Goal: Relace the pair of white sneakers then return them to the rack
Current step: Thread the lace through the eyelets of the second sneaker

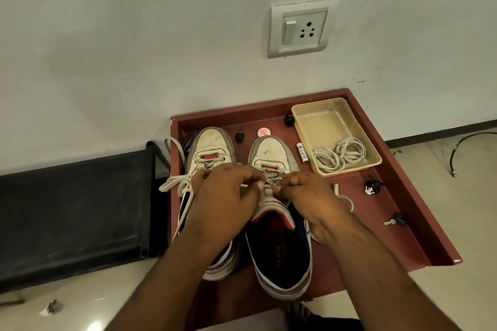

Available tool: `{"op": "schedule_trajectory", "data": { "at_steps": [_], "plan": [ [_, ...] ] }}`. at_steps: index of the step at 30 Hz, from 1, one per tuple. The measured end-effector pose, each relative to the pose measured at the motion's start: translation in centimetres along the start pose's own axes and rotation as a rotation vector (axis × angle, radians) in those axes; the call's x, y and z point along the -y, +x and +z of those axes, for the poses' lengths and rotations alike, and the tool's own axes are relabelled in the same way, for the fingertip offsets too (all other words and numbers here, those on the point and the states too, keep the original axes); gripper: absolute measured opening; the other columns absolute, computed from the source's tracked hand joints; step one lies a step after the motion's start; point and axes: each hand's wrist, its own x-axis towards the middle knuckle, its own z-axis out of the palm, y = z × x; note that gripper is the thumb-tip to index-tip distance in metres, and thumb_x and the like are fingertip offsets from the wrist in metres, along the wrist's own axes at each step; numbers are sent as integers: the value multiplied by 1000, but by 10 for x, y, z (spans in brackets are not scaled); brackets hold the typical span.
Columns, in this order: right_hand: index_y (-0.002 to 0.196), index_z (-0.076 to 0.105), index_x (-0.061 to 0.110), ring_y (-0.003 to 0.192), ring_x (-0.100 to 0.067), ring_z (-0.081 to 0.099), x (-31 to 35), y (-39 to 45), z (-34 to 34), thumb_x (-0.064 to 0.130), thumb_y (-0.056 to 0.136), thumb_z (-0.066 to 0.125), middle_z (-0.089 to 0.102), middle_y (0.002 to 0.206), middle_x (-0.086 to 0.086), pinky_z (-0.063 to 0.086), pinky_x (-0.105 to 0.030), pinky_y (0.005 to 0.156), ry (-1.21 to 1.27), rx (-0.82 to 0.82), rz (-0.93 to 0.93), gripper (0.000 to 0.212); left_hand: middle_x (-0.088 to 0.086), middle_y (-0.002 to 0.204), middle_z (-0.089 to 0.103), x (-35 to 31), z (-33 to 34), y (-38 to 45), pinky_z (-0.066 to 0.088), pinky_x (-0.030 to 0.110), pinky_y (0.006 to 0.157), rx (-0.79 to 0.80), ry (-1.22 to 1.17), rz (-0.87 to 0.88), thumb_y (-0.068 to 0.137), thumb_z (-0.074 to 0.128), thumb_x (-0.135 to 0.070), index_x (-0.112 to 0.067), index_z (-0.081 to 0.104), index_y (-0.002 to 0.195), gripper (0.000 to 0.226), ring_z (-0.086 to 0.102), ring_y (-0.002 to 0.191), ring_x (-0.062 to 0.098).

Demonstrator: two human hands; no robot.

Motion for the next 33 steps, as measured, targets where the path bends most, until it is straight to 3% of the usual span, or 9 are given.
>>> {"op": "schedule_trajectory", "data": {
  "at_steps": [4,12,18,22,24,26,29,31,33],
  "plan": [
    [79,69,0,67,-20,61,1,-3,3,-4,86,66,66,71,-12,51,-28,65,122,57,54,8,-15,157,27,-10,11,2,8,45,115,115,330,-114,92,56,-33,-40,67,111,23,14,147,15],
    [78,71,3,81,-28,63,0,-2,0,-5,84,67,69,80,-17,52,-46,92,181,82,73,11,-13,161,18,-14,11,9,8,56,116,191,371,-178,92,62,-41,-43,68,110,19,6,150,21],
    [75,75,5,80,-20,68,3,-6,0,-2,79,74,73,78,-8,55,-42,88,87,61,-24,8,-14,154,35,-14,18,6,14,49,113,73,367,-196,90,66,-39,-37,72,107,18,18,146,18],
    [77,76,4,82,-20,70,7,-6,-8,20,80,78,74,83,-9,54,-40,81,-70,55,-87,16,-14,148,43,-11,18,6,17,43,110,35,314,-203,87,69,-41,-35,74,101,16,28,141,14],
    [74,76,19,85,-11,68,7,-5,-10,35,77,80,73,86,3,53,-36,77,-191,-36,-197,17,-14,139,52,-8,17,8,22,41,110,-20,240,-192,85,72,-37,-32,75,94,11,39,134,12],
    [88,75,32,106,0,58,10,-6,-10,32,77,79,65,108,15,45,-24,93,-297,-85,-347,11,-16,117,60,-8,13,9,22,32,97,-113,144,-160,86,72,-31,-30,73,85,2,51,116,6],
    [104,73,26,104,0,64,18,-13,-6,11,86,71,71,108,12,50,-20,92,-128,104,-429,24,-17,91,60,-16,4,11,30,17,81,-216,-64,-155,91,66,-28,-26,67,83,9,53,83,-6],
    [94,75,22,85,-6,71,25,-18,-3,2,86,68,76,88,6,55,-19,75,74,164,-433,22,-14,84,63,-21,-4,13,39,5,66,-249,-182,-157,94,64,-26,-24,67,87,8,57,81,-7],
    [86,75,18,73,-9,69,29,-19,-3,0,83,70,75,75,2,53,-18,68,206,96,-439,19,-14,81,64,-20,-9,15,46,11,68,-238,-288,-181,95,63,-28,-23,67,90,9,61,79,-3]
  ]
}}
